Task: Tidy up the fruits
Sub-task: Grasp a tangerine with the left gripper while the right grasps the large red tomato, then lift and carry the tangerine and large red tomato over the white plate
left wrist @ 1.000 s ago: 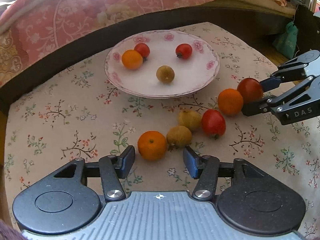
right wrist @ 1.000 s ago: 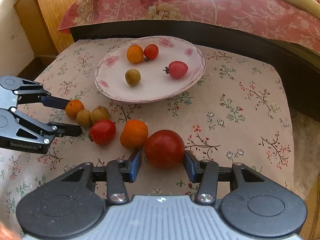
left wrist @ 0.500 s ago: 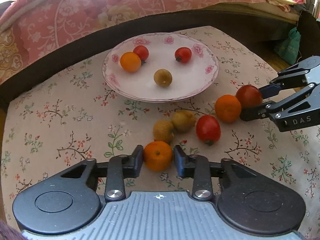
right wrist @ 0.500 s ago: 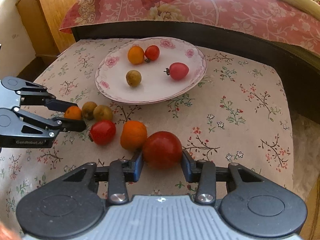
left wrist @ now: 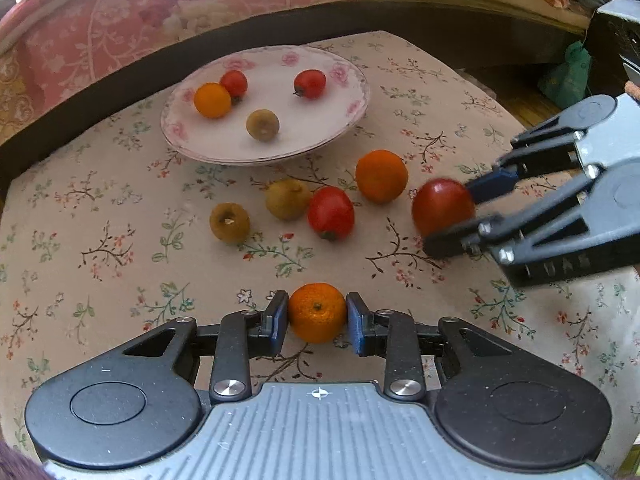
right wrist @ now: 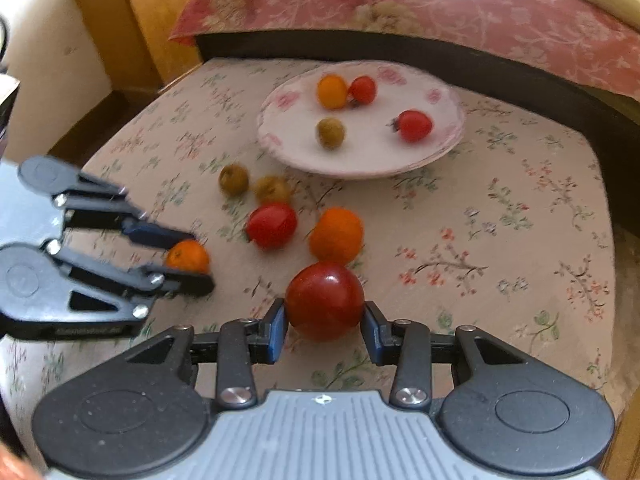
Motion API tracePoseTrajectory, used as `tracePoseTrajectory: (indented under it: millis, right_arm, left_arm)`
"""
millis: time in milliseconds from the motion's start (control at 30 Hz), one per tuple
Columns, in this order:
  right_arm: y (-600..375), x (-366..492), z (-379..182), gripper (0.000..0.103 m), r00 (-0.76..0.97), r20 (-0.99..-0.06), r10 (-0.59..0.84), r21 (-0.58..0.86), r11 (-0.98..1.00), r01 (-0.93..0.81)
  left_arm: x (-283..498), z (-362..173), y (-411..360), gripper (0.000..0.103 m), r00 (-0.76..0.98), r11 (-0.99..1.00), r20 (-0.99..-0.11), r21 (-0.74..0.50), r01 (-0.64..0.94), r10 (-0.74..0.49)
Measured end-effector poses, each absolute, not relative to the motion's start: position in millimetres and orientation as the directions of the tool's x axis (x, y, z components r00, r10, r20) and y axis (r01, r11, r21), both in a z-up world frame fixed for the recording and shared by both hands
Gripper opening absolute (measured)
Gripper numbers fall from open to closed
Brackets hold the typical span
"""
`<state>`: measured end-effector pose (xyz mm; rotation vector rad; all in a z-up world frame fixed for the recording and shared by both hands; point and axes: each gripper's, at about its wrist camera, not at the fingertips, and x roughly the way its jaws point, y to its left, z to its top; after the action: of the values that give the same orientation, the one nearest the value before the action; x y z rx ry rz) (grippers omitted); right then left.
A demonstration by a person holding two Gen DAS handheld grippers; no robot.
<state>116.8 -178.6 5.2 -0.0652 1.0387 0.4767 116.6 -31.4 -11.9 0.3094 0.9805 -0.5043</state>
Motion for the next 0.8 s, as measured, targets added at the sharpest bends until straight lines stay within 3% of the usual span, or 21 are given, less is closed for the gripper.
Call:
tracePoseTrajectory:
  millis: [300, 400, 467, 800]
  right_arm:
    - [-177.8, 107.9, 3.5, 0.043, 0.427, -0.84, 0.334, 0.132, 0.89, -0.437]
    - [-178.9, 107.3, 5.9, 0.044, 0.438, -0.833, 0.336, 0.128, 0.889, -0.439]
    - [-180.6, 108.0, 6.4, 0.052, 0.441, -0.831, 0.338, 0.131, 0.891, -0.435]
    - [-179.1, 114.9, 6.4, 0.053, 0.453, -0.825, 0.337, 0.141, 0.9, -0.413]
  left_arm:
    - [115.2, -11.4, -34.8, 0.045, 0.473, 0.831, -0.846, 0.066, 0.552, -0.247]
    - [114.0, -11.0, -34.6, 0.052, 0.469, 0.826, -0.847, 0.066, 0.56, -0.25]
    - [115.4, -12.0, -35.2, 0.057, 0.463, 0.825, -0.85, 0.062, 0.561, -0.251]
    - [112.5, -13.1, -31.2, 0.062, 0.456, 0.827, -0.852, 0.05, 0.56, -0.257]
